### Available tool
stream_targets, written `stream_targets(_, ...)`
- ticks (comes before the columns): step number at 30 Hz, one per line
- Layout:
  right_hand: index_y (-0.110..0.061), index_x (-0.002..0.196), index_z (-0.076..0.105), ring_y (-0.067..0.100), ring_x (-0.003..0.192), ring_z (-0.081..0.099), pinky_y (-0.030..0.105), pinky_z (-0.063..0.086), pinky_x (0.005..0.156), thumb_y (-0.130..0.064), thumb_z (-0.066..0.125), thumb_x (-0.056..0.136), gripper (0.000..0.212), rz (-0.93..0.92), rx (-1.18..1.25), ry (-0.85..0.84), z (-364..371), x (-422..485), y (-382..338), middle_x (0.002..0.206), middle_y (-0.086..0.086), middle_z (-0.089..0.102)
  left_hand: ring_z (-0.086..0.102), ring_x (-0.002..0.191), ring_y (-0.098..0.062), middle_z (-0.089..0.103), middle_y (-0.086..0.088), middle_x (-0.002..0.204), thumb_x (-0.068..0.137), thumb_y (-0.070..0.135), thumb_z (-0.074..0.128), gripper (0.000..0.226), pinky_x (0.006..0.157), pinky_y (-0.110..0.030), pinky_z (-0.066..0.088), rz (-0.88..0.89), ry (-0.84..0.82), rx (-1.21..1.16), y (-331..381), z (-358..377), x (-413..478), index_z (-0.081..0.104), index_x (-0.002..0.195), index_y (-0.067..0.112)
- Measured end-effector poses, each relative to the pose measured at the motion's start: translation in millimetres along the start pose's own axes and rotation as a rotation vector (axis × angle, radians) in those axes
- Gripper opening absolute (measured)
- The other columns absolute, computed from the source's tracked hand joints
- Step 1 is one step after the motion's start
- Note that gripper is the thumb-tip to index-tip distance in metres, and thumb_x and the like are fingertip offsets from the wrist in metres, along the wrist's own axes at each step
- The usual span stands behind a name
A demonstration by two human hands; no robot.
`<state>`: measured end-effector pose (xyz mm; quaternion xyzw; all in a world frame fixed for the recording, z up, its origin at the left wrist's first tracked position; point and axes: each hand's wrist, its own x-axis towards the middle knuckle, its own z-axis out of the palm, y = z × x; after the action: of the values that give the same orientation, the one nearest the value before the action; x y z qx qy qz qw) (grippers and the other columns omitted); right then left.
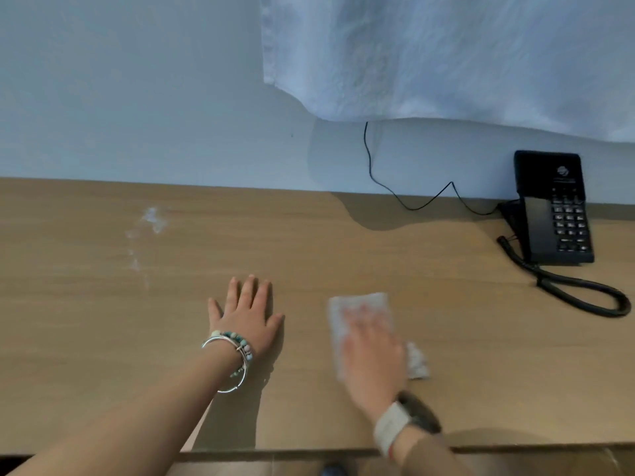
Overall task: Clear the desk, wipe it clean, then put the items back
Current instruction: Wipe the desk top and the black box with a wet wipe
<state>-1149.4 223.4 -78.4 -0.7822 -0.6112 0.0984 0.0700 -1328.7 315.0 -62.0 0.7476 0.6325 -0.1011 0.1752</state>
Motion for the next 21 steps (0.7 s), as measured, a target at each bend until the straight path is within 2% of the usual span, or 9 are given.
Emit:
stream_targets(1,-0.03,0.124,0.057,0.021,0.111,0.062,0.043,0.055,0.082,-0.036,0.035,0.082,0.048,-0.153,-0.047,-0.042,6,-1,-4,0.125,-0.003,0.063,-0.016,0.144,-0.02,-0.014,0.008,0.157,0.095,0.055,0.023,0.064,0.114,-0.055,0.001,-0.035,-0.005,0.0,8,-1,8,-0.004,0.149,0.032)
stream_targets(3,-0.03,0.128,0.051,0.018,0.111,0.062,0.037,0.055,0.081,-0.036,0.036,0.082,0.049,-0.249,-0.061,-0.056,-3,14,20,0.125,-0.005,0.062,-0.018,0.143,-0.022,-0.016,0.008,0.156,0.094,0.059,0.022,0.066,0.112,-0.059,-0.001,-0.099,-0.026,-0.013,20,-2,20,-0.007,0.148,0.034)
stream_targets(5,-0.023,0.138,0.042,0.024,0.123,0.053,0.041,0.05,0.091,-0.029,0.031,0.091,0.048,-0.095,-0.086,0.071,-17,45,75,0.139,0.002,0.051,-0.019,0.143,-0.023,-0.019,0.009,0.156,0.092,0.062,0.019,0.068,0.11,-0.061,-0.002,-0.143,-0.043,-0.01,27,-2,25,-0.011,0.147,0.035)
stream_targets(6,-0.023,0.145,0.031,0.025,0.134,0.039,0.043,0.041,0.101,-0.029,0.026,0.097,0.048,0.043,-0.109,0.091,-24,62,110,0.149,0.003,0.037,-0.02,0.143,-0.023,-0.02,0.009,0.155,0.092,0.064,0.019,0.069,0.11,-0.061,-0.002,-0.153,-0.047,0.001,28,-2,26,-0.012,0.147,0.035)
stream_targets(9,-0.023,0.15,0.015,0.026,0.144,0.01,0.049,0.02,0.112,-0.034,0.021,0.1,0.051,0.443,0.004,0.009,-53,101,181,0.158,0.003,0.01,-0.021,0.142,-0.022,-0.022,0.009,0.155,0.091,0.065,0.018,0.07,0.111,-0.059,-0.001,-0.176,-0.066,0.025,28,-2,26,-0.014,0.147,0.036)
stream_targets(13,-0.02,0.149,0.018,0.03,0.143,0.011,0.052,0.021,0.112,-0.032,0.022,0.1,0.051,0.498,-0.009,0.019,-61,154,191,0.157,0.008,0.011,-0.021,0.142,-0.021,-0.024,0.009,0.154,0.091,0.066,0.015,0.07,0.112,-0.058,0.0,-0.195,-0.083,0.065,30,0,28,-0.018,0.145,0.037)
stream_targets(15,-0.025,0.147,0.019,0.03,0.14,0.018,0.051,0.029,0.107,-0.03,0.024,0.098,0.049,0.327,-0.021,0.026,-59,175,165,0.154,0.008,0.02,-0.022,0.142,-0.021,-0.024,0.01,0.154,0.091,0.065,0.015,0.07,0.112,-0.057,0.0,-0.197,-0.089,0.063,30,0,29,-0.018,0.145,0.037)
stream_targets(19,-0.028,0.13,0.039,0.025,0.116,0.055,0.035,0.048,0.089,-0.027,0.04,0.08,0.049,-0.397,-0.075,0.077,-30,135,74,0.125,0.001,0.057,-0.023,0.142,-0.021,-0.025,0.01,0.153,0.092,0.063,0.017,0.069,0.113,-0.056,-0.002,-0.199,-0.095,0.062,29,-1,29,-0.019,0.144,0.038)
stream_targets(21,-0.032,0.127,0.044,0.016,0.116,0.058,0.03,0.046,0.096,-0.034,0.037,0.08,0.047,-0.663,-0.019,-0.046,-16,86,49,0.126,-0.01,0.06,-0.023,0.142,-0.02,-0.025,0.01,0.153,0.094,0.06,0.018,0.067,0.113,-0.055,-0.002,-0.199,-0.097,0.062,28,-2,28,-0.02,0.144,0.038)
